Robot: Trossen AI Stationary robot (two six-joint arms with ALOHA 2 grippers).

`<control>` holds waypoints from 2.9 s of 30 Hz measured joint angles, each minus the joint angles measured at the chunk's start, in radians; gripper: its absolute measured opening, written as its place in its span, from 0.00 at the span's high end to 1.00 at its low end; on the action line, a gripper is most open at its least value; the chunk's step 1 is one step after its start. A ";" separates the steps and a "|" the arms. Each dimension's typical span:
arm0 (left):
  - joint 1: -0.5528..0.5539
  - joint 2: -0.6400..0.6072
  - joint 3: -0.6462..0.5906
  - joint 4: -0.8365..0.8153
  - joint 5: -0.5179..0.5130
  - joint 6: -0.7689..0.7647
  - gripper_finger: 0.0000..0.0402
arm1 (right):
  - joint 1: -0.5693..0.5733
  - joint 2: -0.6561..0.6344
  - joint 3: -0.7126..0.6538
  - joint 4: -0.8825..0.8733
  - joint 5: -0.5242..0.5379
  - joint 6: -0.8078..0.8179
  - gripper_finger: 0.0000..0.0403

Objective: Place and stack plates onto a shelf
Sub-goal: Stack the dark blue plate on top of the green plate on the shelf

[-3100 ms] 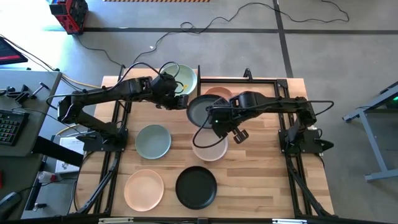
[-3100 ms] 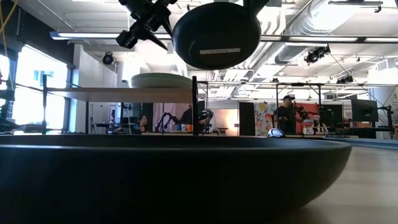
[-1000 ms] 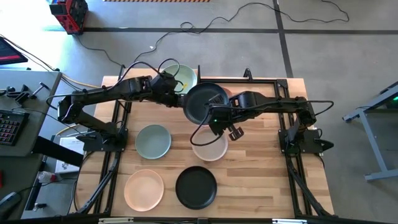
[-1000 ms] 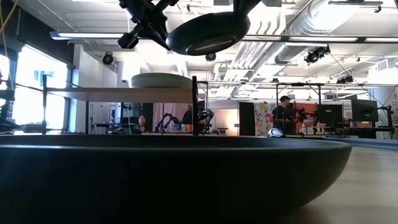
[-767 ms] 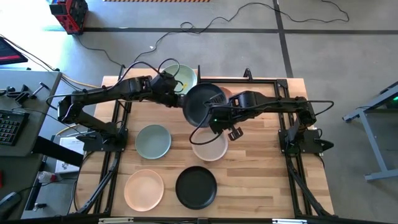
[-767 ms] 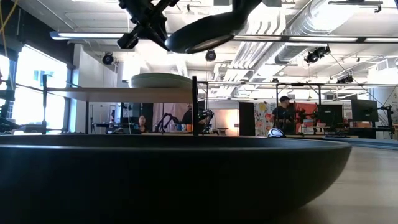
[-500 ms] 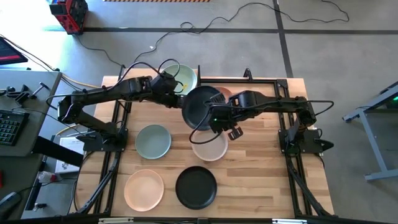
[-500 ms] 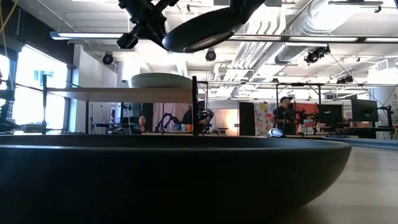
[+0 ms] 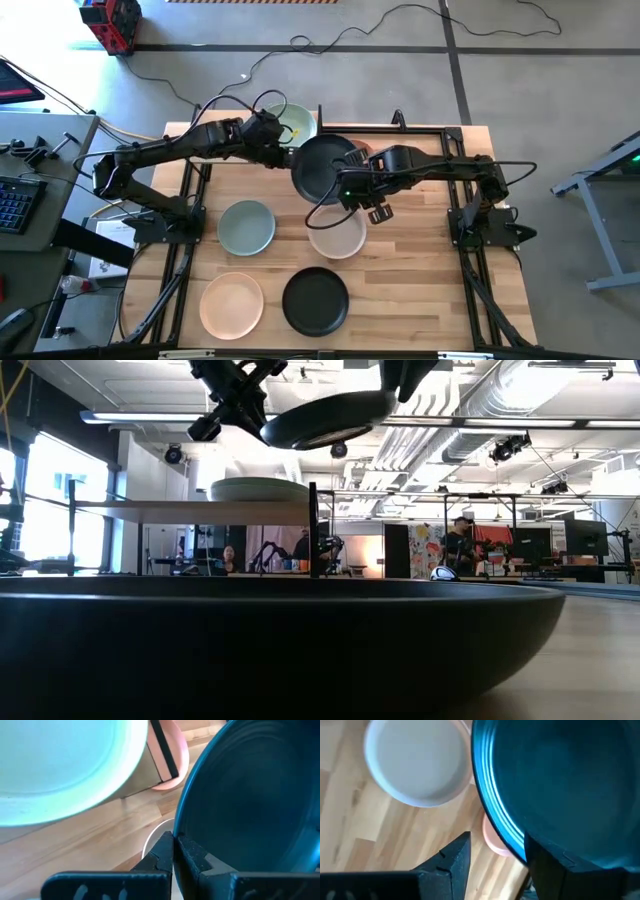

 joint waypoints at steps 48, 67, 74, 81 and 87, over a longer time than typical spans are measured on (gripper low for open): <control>0.615 -0.111 0.001 -0.122 0.196 0.212 1.00 | -0.074 -0.062 0.000 0.049 0.046 0.062 0.61; 0.615 0.015 0.309 -0.263 0.171 0.399 1.00 | -0.189 -0.061 0.000 0.084 0.038 0.185 0.61; 0.615 0.106 0.312 -0.356 0.168 0.476 1.00 | -0.200 -0.061 0.000 0.086 0.036 0.226 0.61; 0.624 0.172 0.312 -0.377 0.175 0.501 1.00 | -0.200 -0.061 0.000 0.086 0.036 0.266 0.61; 0.627 0.215 0.312 -0.445 0.172 0.523 1.00 | -0.200 -0.061 0.000 0.086 0.036 0.267 0.61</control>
